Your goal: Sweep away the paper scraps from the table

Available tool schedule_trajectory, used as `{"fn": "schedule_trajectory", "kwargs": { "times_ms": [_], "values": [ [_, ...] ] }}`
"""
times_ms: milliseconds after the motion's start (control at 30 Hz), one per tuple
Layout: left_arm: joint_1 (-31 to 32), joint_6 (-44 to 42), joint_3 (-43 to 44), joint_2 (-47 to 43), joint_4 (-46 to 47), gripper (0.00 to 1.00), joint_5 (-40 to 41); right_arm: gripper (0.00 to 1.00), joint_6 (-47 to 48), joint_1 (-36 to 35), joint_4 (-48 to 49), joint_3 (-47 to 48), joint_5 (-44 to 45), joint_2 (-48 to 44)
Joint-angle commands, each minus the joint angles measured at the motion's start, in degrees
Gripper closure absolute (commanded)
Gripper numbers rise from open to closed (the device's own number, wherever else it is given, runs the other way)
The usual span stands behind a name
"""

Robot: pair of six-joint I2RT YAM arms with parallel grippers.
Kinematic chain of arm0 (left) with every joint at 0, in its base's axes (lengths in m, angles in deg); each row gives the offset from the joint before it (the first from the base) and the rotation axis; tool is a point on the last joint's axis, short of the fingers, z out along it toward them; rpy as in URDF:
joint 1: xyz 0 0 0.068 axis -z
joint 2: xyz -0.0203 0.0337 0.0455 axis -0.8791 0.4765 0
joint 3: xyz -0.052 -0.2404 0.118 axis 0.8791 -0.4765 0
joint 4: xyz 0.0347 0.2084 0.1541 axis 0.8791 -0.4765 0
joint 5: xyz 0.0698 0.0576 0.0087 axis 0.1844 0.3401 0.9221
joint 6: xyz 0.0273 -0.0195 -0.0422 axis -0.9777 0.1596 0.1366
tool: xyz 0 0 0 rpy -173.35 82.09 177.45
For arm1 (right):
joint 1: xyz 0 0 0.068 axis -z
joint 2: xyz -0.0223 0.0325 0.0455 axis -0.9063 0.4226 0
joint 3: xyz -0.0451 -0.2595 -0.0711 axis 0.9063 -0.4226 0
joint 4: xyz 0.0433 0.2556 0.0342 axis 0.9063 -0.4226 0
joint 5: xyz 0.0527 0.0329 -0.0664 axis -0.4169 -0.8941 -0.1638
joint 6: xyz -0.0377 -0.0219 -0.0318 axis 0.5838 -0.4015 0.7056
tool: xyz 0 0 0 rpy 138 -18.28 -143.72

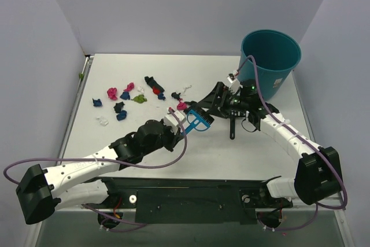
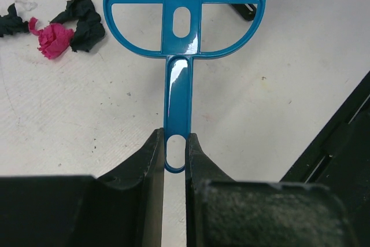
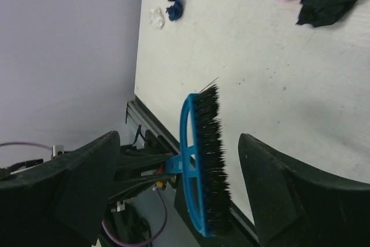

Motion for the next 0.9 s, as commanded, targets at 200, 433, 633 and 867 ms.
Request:
{"fn": "schedule_trajectory", "kwargs": {
  "times_ms": [200,433,633,867],
  "values": [
    [2.17,-6.42,1.36,-0.2,4.5,0.89,3.89,0.39,9.61,-3.19,-14.69,4.71,-2.95,0.87],
    [2.35,-7.21,0.48,-2.13,5.12,0.89,1.78,0.56,10.67,-4.07,-16.01,4.53,-3.39,2.1],
    [2.44,-7.3,0.21,-2.57,5.12,0.89,0.81,0.7,10.76,-4.33,-16.28,5.06,-3.39,2.37],
    [2.44,-7.39,0.21,-2.4,5.29,0.89,-1.12,0.62,9.36,-4.33,-14.17,5.32,-4.18,2.63]
  ]
}}
